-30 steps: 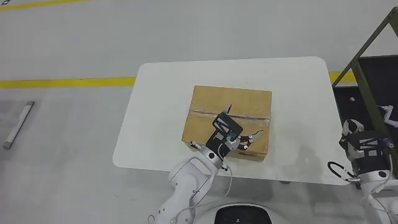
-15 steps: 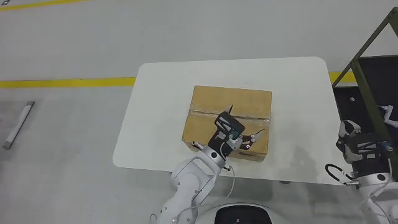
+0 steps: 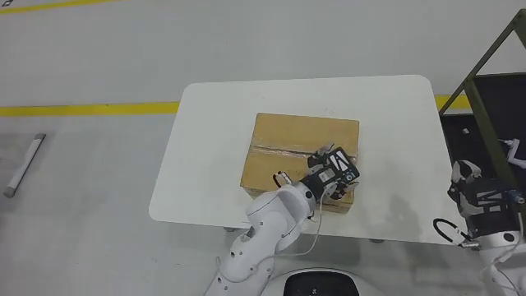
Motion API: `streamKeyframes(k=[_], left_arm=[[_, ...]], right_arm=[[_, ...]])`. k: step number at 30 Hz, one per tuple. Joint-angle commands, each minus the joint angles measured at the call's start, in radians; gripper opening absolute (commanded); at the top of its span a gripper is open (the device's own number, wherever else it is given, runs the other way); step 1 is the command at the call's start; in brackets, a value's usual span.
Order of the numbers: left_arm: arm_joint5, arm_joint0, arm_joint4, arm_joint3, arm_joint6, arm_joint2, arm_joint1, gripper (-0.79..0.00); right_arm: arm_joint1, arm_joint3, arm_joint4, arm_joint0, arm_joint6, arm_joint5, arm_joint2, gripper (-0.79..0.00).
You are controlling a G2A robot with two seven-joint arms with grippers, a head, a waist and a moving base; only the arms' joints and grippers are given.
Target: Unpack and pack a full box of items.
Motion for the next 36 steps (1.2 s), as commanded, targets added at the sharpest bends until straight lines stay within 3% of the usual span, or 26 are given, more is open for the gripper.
streamKeyframes(k=[1,7,14,16,19,26,28,31,32,36], left_arm=[[0.02,-0.001,0.017,0.008,0.006,-0.003,0.001,0.0],[0.061,-0.029,0.103,0.036,0.038,0.009,0.004,0.0],[0.028,-0.055,0.223,0.068,0.098,0.029,0.013,-0.025],[0.026,-0.048,0.235,0.071,0.108,0.029,0.016,-0.083],[0.034,-0.041,0.254,0.07,0.109,0.027,0.019,-0.246],[0.031,-0.049,0.296,0.078,0.125,0.032,0.023,-0.243],[0.036,-0.051,0.297,0.081,0.13,0.031,0.023,-0.336],[0.048,-0.058,0.302,0.086,0.138,0.036,0.022,-0.351],[0.052,-0.061,0.304,0.089,0.14,0.038,0.021,-0.397],[0.067,-0.069,0.316,0.102,0.156,0.046,0.02,-0.462]], right_arm=[[-0.001,-0.002,0.002,-0.005,-0.001,0.002,0.004,-0.785],[-0.003,-0.009,0.005,-0.014,-0.001,0.006,0.008,-0.785],[-0.006,-0.018,0.0,-0.022,0.002,0.011,0.003,-0.785],[-0.006,-0.022,-0.003,-0.025,0.004,0.012,0.003,-0.785],[-0.007,-0.028,-0.004,-0.033,0.006,0.011,0.007,-0.785],[-0.009,-0.035,0.0,-0.04,0.01,0.013,0.011,-0.785],[-0.01,-0.036,0.0,-0.04,0.011,0.013,0.011,-0.785],[-0.011,-0.037,-0.001,-0.041,0.011,0.013,0.011,-0.785],[-0.011,-0.038,-0.001,-0.041,0.011,0.013,0.011,-0.785],[-0.012,-0.038,0.001,-0.041,0.011,0.014,0.012,-0.785]])
